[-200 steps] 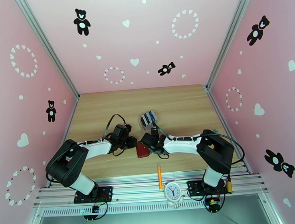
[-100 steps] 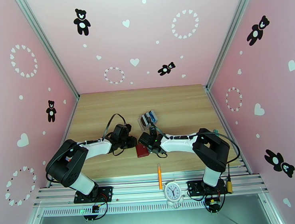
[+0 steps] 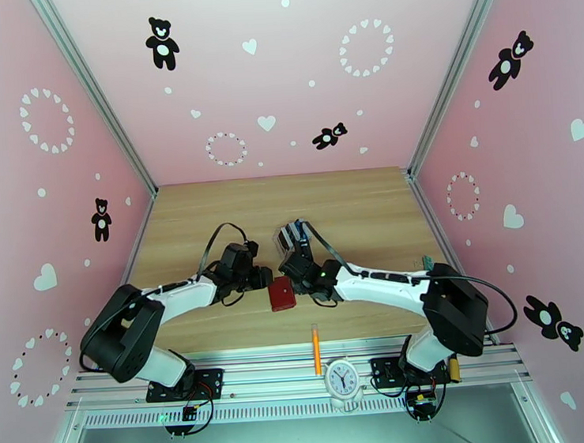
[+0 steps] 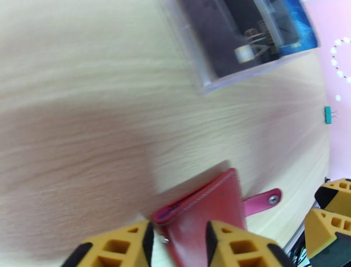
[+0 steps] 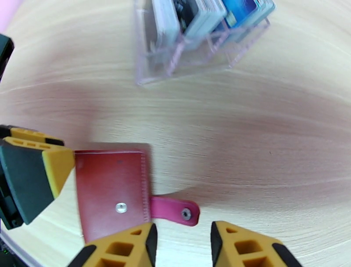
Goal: Put the credit cards into the card holder
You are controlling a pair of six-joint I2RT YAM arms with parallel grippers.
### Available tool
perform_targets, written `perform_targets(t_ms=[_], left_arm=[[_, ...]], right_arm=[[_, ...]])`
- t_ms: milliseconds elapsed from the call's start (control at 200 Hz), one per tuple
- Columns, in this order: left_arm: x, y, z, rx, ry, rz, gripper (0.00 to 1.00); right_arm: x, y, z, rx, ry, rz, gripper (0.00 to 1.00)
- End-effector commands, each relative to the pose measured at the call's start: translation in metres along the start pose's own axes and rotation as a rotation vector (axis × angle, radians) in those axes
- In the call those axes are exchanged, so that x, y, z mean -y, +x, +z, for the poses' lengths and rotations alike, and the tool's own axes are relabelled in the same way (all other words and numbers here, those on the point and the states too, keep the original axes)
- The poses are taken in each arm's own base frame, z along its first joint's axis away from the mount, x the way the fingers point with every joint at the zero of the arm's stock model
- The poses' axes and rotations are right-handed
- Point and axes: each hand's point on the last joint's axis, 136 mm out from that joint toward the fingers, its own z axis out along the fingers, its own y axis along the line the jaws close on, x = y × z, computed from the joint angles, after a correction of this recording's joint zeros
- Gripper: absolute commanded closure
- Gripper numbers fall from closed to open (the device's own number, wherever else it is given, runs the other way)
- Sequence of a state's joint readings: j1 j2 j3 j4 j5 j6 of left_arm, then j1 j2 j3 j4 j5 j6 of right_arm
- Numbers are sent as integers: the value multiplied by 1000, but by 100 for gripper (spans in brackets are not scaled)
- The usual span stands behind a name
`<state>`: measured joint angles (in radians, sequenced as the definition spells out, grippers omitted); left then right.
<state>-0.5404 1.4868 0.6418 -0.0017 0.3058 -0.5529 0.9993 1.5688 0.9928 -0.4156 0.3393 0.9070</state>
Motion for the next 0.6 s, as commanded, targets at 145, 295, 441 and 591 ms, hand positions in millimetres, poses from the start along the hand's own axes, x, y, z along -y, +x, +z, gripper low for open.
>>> perform_targets(t_ms=[145, 295, 441, 591], left_arm=[[3, 7, -16, -7, -13, -11, 55], [-2, 24, -14, -41, -37, -34, 56], [-2, 40, -11, -65, -39, -41, 57], [2, 51, -6, -77, -46, -32, 62]], right_arm=[[-36, -1, -2, -30, -178, -40, 69], [-42, 7, 11, -77, -236, -13, 68], [-45, 15, 24, -120, -286, 23, 65], [-38, 24, 37, -157, -295, 66, 65]])
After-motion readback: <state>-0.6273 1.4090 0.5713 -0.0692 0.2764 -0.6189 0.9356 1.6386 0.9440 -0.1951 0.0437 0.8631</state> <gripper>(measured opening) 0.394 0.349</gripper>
